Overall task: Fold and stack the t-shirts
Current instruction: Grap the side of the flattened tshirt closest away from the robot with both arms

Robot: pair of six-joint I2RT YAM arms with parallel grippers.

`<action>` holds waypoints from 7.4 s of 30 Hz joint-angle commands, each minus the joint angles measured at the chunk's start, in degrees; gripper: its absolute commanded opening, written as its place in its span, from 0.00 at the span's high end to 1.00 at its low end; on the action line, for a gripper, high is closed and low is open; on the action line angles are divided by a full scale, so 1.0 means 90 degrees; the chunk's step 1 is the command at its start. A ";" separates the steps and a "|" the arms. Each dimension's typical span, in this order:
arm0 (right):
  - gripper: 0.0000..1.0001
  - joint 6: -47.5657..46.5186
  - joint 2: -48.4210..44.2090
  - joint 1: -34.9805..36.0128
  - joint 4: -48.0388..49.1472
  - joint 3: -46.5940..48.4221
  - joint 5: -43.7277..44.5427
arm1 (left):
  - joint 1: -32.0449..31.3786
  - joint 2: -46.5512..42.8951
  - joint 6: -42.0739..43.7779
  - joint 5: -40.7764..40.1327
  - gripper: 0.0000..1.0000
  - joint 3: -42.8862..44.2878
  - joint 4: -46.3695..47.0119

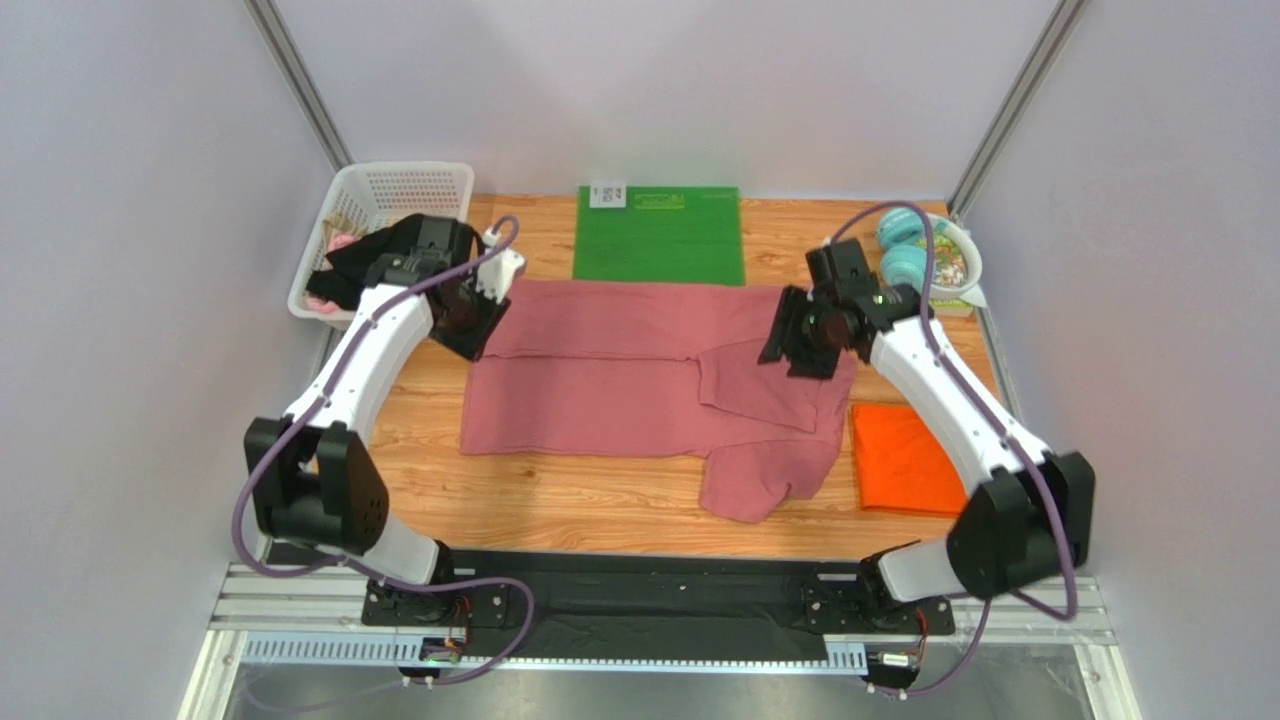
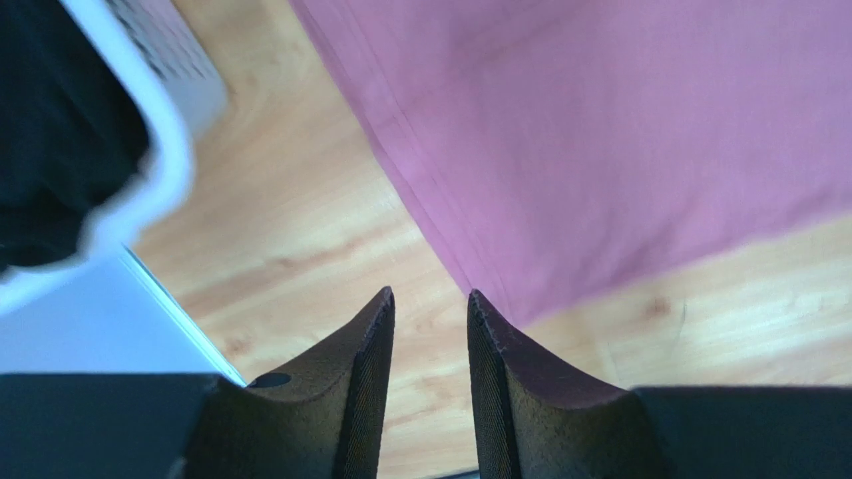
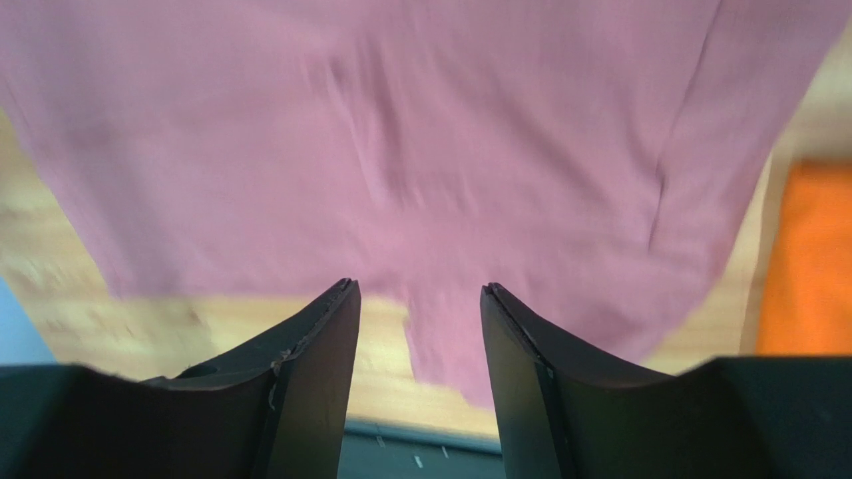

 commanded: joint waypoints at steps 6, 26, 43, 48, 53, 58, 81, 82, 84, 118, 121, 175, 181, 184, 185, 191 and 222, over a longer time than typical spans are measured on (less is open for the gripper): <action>0.47 0.0977 -0.2203 0.0489 -0.0366 -0.3276 0.0260 | -0.0038 -0.1173 0.0867 -0.0490 0.61 -0.2911 0.0405; 0.46 0.1046 -0.2321 0.0479 0.0015 -0.4119 0.0494 | -0.0048 -0.0813 -0.0022 -0.0266 0.64 -0.3606 0.1294; 0.43 0.1358 -0.2839 0.0489 -0.0375 -0.4080 0.0513 | -0.0038 -0.0334 -0.0031 -0.0403 0.64 -0.3801 0.1724; 0.42 0.1368 -0.2849 0.0489 -0.0493 -0.4090 0.0533 | -0.0038 -0.0197 -0.0041 -0.0413 0.64 -0.3791 0.1860; 0.42 0.1651 -0.2917 0.0499 -0.0639 -0.4168 0.0971 | -0.0028 -0.0129 -0.0012 -0.0442 0.65 -0.3821 0.1948; 0.42 0.1973 -0.2849 0.0489 -0.0728 -0.4178 0.1441 | -0.0018 -0.0168 0.0017 -0.0393 0.87 -0.3840 0.1929; 0.57 0.1759 -0.1325 0.0499 0.0933 -0.4462 0.1246 | -0.0018 -0.0226 0.0017 -0.0423 0.89 -0.3782 0.1900; 0.57 0.1759 -0.1364 0.0508 0.0875 -0.4432 0.1236 | -0.0018 -0.0217 0.0017 -0.0423 0.89 -0.3782 0.1900; 0.57 0.1749 -0.1568 0.0518 0.0835 -0.4383 0.1139 | -0.0018 -0.0207 0.0027 -0.0423 0.89 -0.3791 0.1900; 0.56 0.1788 -0.1043 0.0899 0.1362 -0.4285 0.1021 | -0.0018 -0.0275 0.0086 -0.0374 0.89 -0.3840 0.1812; 0.56 0.1788 -0.0925 0.0899 0.1470 -0.4334 0.1051 | -0.0009 -0.0285 0.0086 -0.0354 0.89 -0.3801 0.1792; 0.63 0.1886 -0.1160 0.2725 0.0718 -0.3583 0.1373 | 0.0001 -0.0138 0.0056 -0.0266 0.89 -0.3742 0.1753; 0.63 0.1506 -0.0769 0.2618 0.0552 -0.2860 0.1793 | 0.0001 -0.0168 0.0086 -0.0276 0.89 -0.3840 0.1792; 0.63 0.1272 -0.0447 0.2452 0.0562 -0.2558 0.1890 | 0.0001 -0.0187 0.0095 -0.0257 0.89 -0.3860 0.1783; 0.63 0.1222 -0.0350 0.2413 0.0571 -0.2479 0.1939 | 0.0011 -0.0187 0.0095 -0.0257 0.89 -0.3860 0.1782; 0.63 0.0754 0.0227 0.1896 0.0766 -0.2137 0.1959 | 0.0021 -0.0207 0.0125 -0.0237 0.89 -0.3879 0.1782; 0.48 0.0880 -0.1755 0.0928 0.0962 -0.3924 0.1080 | 0.0031 -0.0207 0.0105 -0.0139 0.89 -0.3830 0.1695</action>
